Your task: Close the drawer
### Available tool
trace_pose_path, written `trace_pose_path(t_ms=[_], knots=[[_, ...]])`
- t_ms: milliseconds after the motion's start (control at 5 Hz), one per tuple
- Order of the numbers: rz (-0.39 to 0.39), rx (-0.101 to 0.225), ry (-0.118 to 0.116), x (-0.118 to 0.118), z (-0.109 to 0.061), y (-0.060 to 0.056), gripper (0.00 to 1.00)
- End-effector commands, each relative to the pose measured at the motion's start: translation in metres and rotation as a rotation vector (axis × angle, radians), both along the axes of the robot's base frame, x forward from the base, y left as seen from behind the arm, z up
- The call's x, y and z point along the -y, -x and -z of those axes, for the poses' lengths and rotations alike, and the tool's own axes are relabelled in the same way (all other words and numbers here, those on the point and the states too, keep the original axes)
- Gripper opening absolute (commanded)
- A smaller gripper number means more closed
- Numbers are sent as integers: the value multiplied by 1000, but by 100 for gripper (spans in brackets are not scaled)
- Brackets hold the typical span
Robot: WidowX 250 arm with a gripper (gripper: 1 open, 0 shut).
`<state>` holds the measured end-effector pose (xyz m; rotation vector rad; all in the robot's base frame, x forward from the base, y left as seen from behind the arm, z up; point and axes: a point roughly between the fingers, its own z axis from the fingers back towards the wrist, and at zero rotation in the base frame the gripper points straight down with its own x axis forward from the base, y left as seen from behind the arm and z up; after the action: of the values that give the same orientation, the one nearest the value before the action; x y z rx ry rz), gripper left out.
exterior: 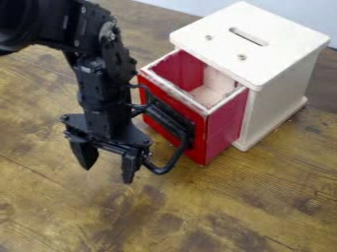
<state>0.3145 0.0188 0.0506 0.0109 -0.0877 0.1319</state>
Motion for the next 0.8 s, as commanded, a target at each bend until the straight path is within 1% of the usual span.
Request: trace_pose_path(t_ms=[0,200,400,600], knots=[[-34,127,18,0,-14,-26,100],[-48,151,21,-3,-15,-38,100],[-67,157,15,-5,-21,-49,100],[-41,89,-9,-8,-14,-57,100]])
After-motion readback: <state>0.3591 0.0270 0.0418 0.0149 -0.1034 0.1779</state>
